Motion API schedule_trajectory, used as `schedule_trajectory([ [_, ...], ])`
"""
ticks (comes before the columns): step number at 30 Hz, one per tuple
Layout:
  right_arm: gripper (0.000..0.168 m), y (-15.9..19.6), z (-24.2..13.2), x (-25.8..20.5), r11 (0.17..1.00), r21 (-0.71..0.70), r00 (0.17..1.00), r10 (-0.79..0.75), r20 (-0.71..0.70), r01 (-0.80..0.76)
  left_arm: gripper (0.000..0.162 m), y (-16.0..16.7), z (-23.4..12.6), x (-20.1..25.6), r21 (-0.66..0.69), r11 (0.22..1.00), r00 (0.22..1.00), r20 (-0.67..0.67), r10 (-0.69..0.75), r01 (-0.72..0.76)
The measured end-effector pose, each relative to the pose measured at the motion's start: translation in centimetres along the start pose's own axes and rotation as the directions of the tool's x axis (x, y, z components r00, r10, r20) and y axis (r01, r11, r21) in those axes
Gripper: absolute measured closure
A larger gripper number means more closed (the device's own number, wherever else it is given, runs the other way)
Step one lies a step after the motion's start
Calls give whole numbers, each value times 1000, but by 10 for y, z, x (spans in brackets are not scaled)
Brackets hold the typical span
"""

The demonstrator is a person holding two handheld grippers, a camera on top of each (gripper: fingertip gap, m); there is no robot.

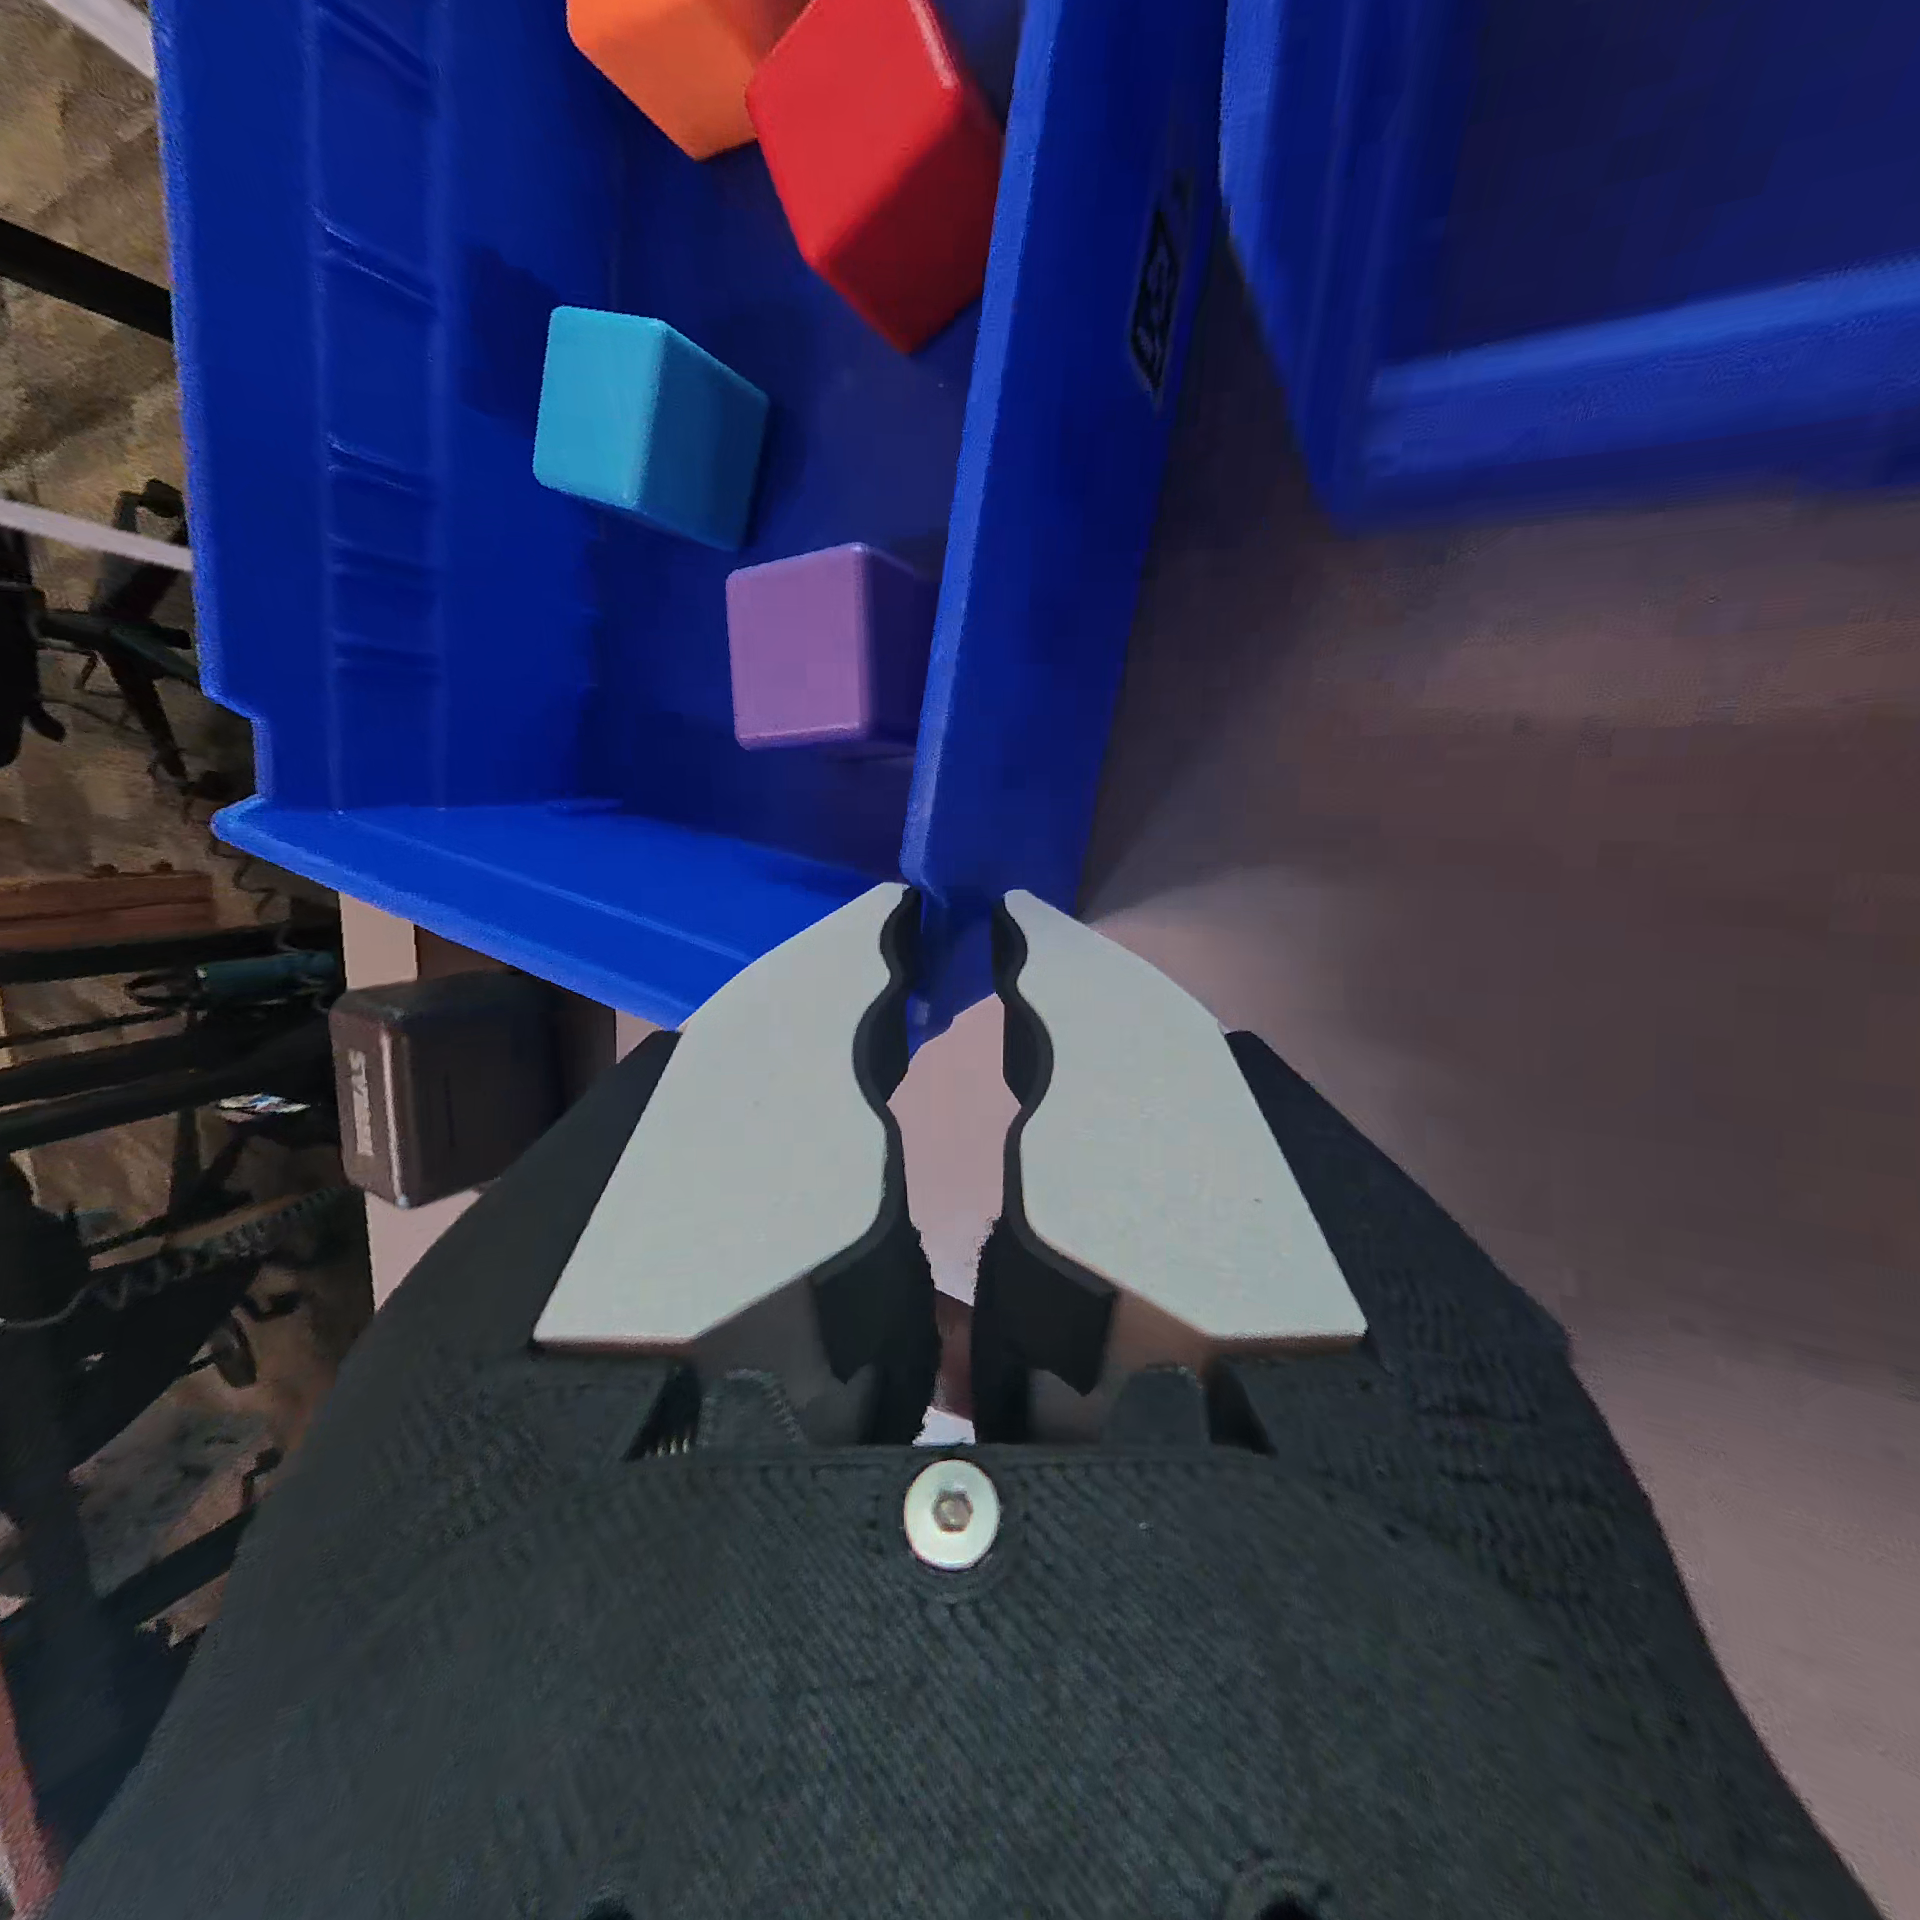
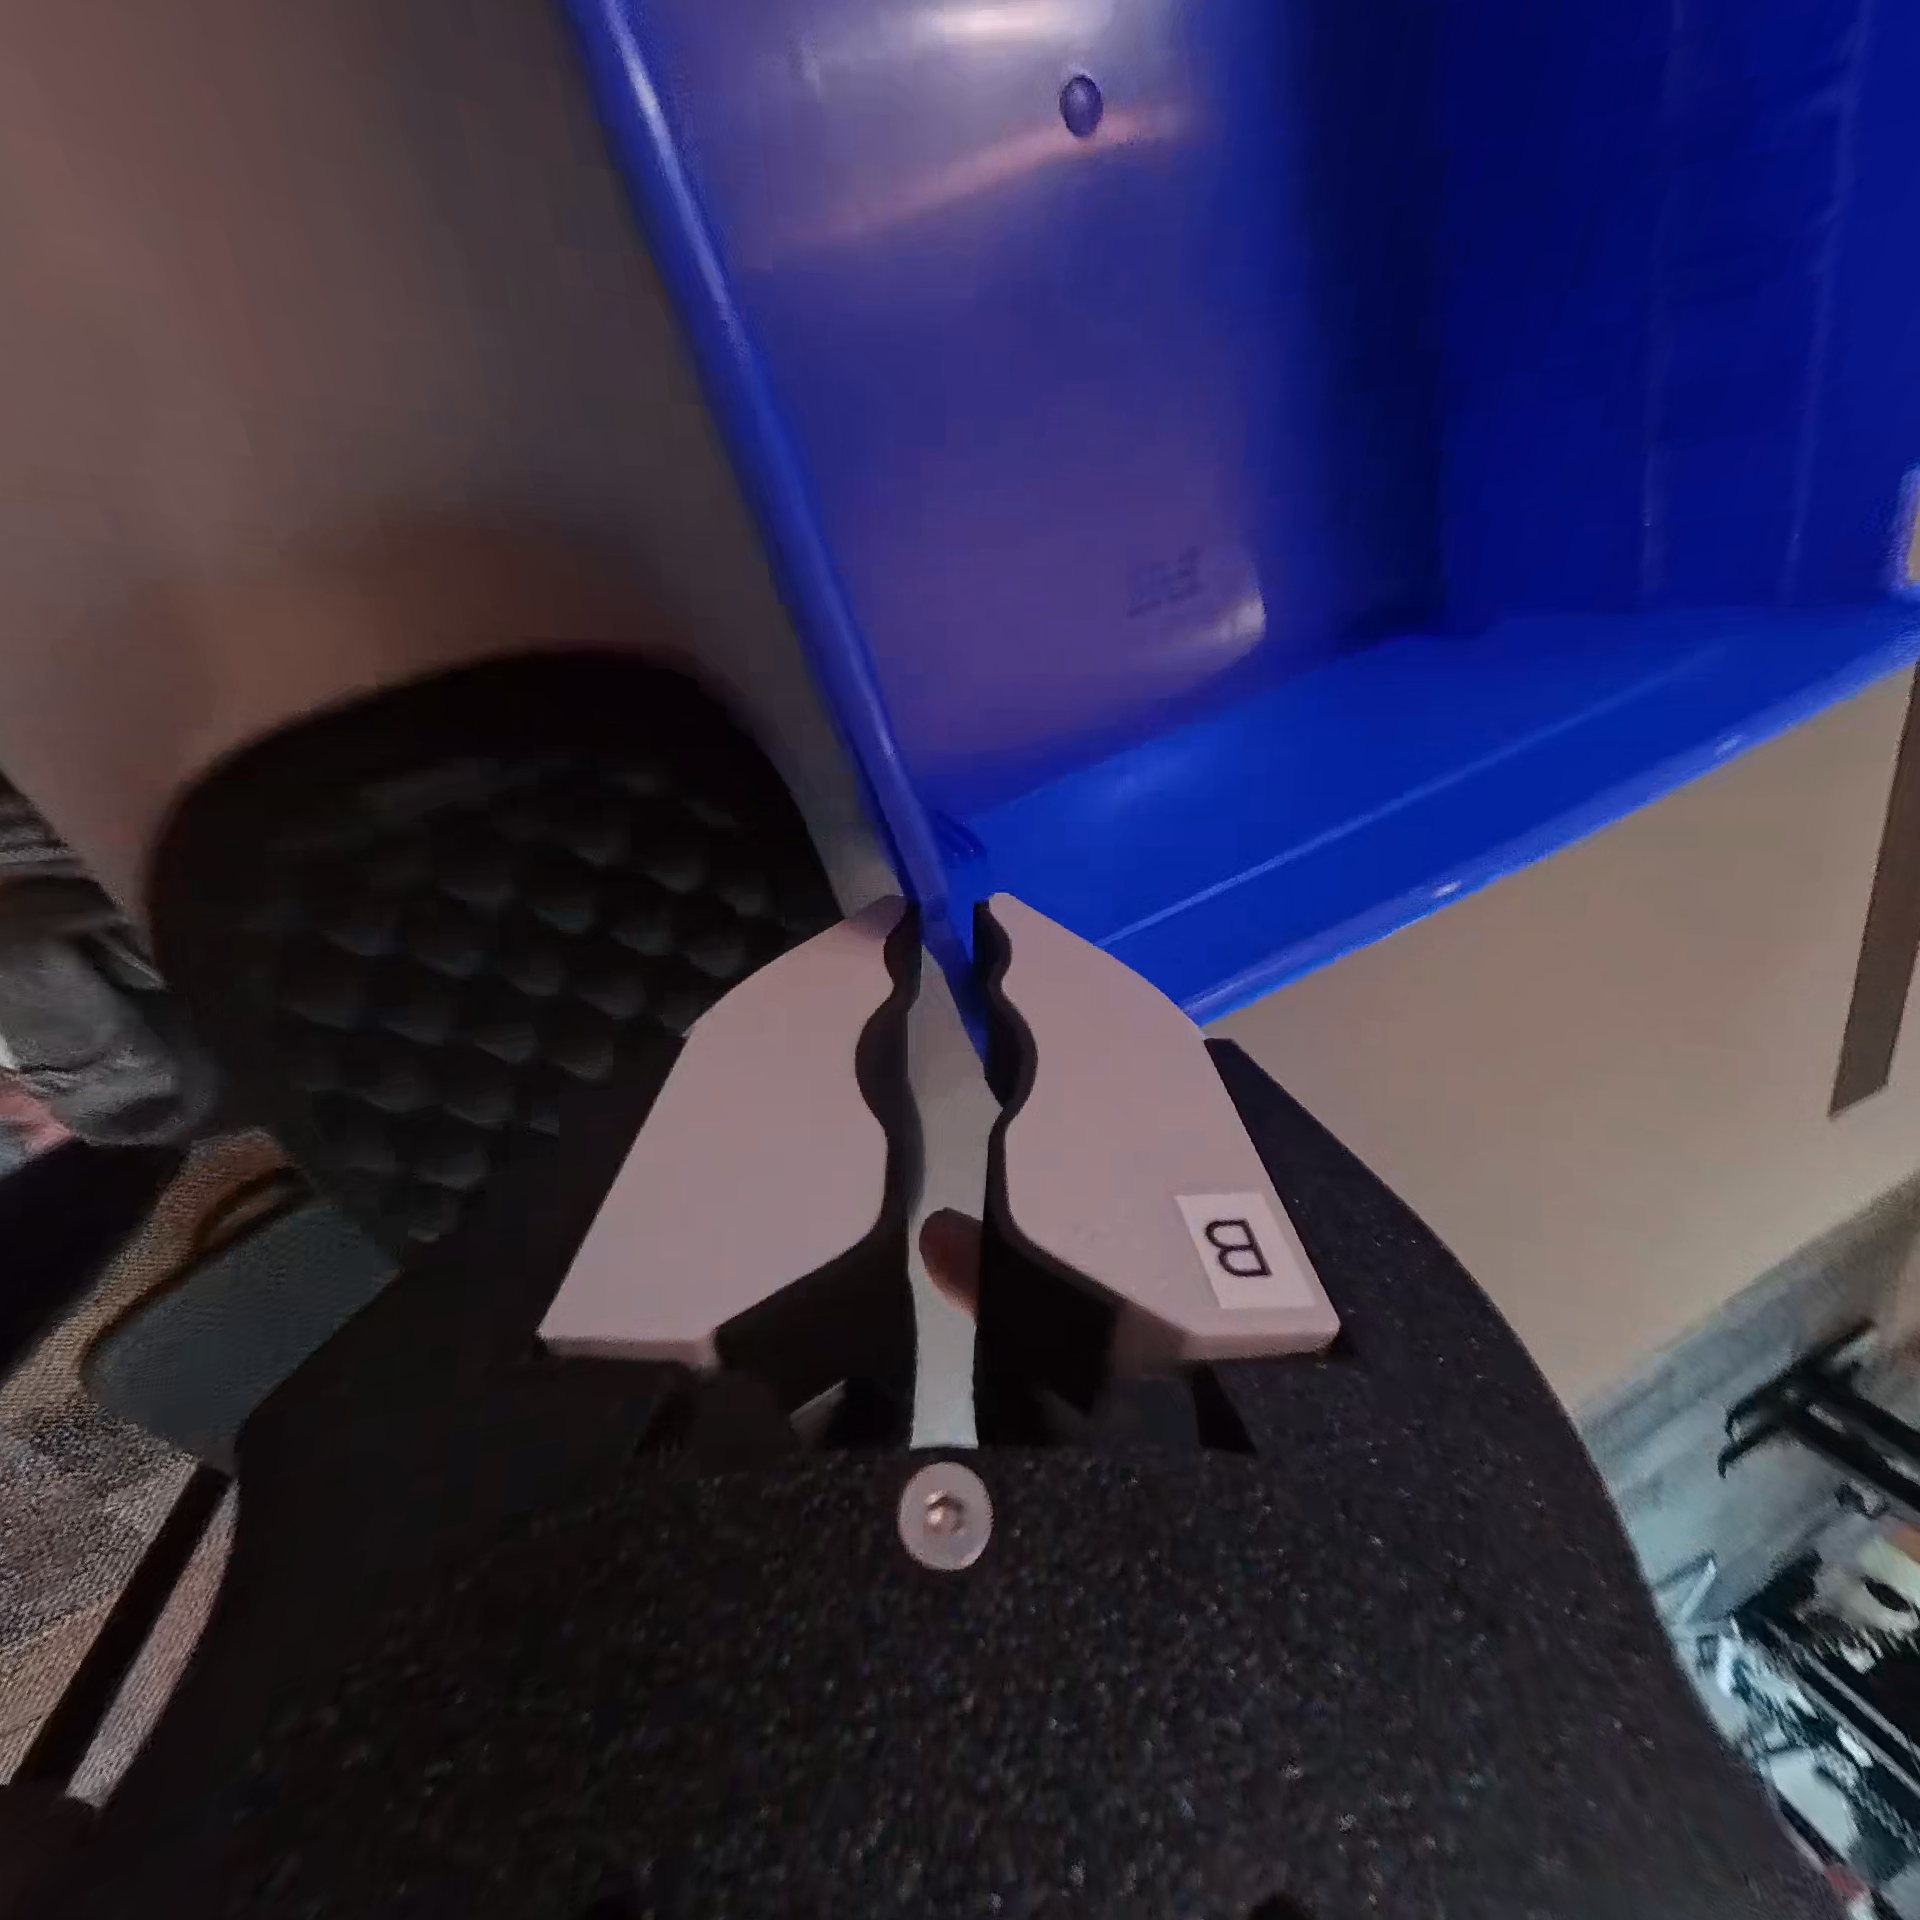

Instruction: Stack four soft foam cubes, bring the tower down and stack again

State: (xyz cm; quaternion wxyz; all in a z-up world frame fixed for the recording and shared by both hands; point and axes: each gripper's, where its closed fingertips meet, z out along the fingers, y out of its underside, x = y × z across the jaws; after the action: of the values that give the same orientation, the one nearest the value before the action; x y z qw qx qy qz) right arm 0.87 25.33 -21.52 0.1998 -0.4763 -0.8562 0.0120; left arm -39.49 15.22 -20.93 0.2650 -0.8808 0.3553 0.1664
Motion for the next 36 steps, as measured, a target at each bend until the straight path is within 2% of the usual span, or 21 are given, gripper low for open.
schedule_trajectory([
  [1,159,11,0,6,1000,-16,1000,-5,-6,4,149,6,-4,2,10,1000,1000,7,5,-5],
  [7,156,74,0,49,995,-34,994,-94,-56,92,146,62,-38,13,42,997,992,108,67,-72],
  [10,154,110,3,85,990,-76,983,-124,-135,115,145,96,-57,18,38,999,992,128,25,-30],
  [13,152,142,7,126,989,-128,967,-100,-235,71,143,136,-75,18,-13,998,986,162,-51,53],
  [15,151,160,11,150,984,-175,947,-97,-305,45,139,163,-87,18,-75,987,973,196,-125,141],
  [16,151,168,12,159,981,-192,941,-92,-326,29,133,171,-93,21,-82,976,963,198,-181,201],
  [18,148,179,10,168,983,-184,941,-41,-337,-24,125,174,-107,29,-54,929,919,180,-352,366],
  [20,123,182,2,169,985,-124,945,76,-319,-121,115,157,-125,35,28,861,845,178,-504,507],
  [21,109,181,-5,166,979,-91,941,148,-304,-183,114,148,-136,32,61,827,797,237,-555,558],
  [22,101,178,-14,163,967,-51,929,226,-292,-251,111,135,-148,30,106,795,748,282,-600,598],
  [24,93,153,-36,154,927,68,890,374,-259,-369,109,80,-161,35,244,734,699,227,-678,634],
  [26,92,108,-57,146,873,215,849,481,-218,-439,108,18,-165,31,372,674,670,162,-724,638],
  [27,94,79,-64,139,846,288,842,508,-182,-449,109,-9,-161,32,388,660,672,126,-730,644],
  [29,95,16,-70,123,801,402,850,518,-97,-443,107,-53,-141,34,339,704,722,93,-686,624],
  [31,92,-42,-63,102,785,449,876,482,-9,-427,106,-82,-113,27,262,758,763,106,-637,597],
  [33,90,-82,-41,87,807,423,897,442,28,-411,106,-91,-73,25,107,799,795,89,-600,591],
  [36,92,-106,11,72,864,258,900,428,78,-433,110,-78,-11,25,-129,763,772,36,-634,633],
])
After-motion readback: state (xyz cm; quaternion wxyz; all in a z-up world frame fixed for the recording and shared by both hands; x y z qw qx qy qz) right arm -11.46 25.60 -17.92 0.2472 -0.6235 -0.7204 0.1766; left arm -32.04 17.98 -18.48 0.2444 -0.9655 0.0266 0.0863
